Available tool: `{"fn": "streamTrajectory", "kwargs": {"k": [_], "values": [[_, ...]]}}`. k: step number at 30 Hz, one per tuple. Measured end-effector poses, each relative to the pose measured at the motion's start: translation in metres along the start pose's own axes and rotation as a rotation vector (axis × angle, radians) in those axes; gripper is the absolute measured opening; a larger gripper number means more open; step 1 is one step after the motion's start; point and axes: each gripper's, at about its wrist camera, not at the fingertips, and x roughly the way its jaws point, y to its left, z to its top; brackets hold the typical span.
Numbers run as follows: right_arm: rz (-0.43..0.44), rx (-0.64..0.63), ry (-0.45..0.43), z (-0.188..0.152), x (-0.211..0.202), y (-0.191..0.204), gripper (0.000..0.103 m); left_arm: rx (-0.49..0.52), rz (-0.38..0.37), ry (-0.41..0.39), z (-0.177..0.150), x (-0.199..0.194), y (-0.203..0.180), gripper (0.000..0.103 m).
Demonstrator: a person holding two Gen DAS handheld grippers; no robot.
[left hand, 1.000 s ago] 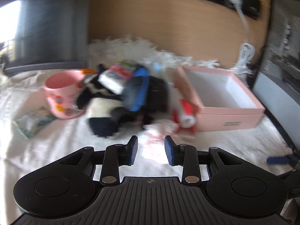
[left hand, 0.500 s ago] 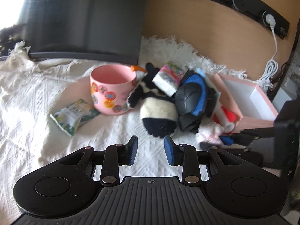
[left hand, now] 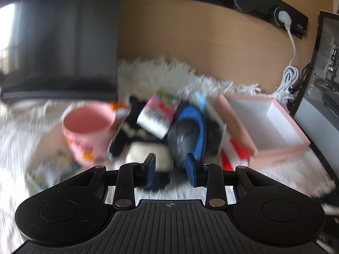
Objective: Organize soft objects
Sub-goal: 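Grasp the pink lace sock with the right gripper while the left grasps the black-blue slipper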
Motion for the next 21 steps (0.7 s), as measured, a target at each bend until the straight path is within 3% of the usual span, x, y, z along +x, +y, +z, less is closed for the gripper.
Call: {"fn": "streamTrajectory", "kwargs": {"k": [3,8,12,15,18,21], "values": [[-0.002,0.06,0.037,-0.01,-0.005,-0.017,0.019,0.063,0.013,0.01,0.014,0.016,-0.013,0.034],[0.007,0.072,0.038,-0.019,-0.007,-0.027,0.019,0.101,0.037,0.067,0.001,0.038,-0.027,0.035],[-0.052,0.104,0.007,-0.015,-0.019,-0.026,0.019,0.053,0.015,0.018,-0.009,0.032,-0.017,0.035],[-0.061,0.166,0.032,-0.016,-0.024,-0.03,0.019,0.023,-0.01,0.009,-0.01,0.039,-0.009,0.035],[-0.113,0.14,0.091,-0.021,-0.019,-0.025,0.019,0.025,-0.013,0.015,-0.009,0.052,-0.008,0.035],[-0.116,0.123,0.093,-0.025,-0.022,-0.018,0.019,0.017,-0.009,-0.007,-0.005,0.062,-0.007,0.035]]}}
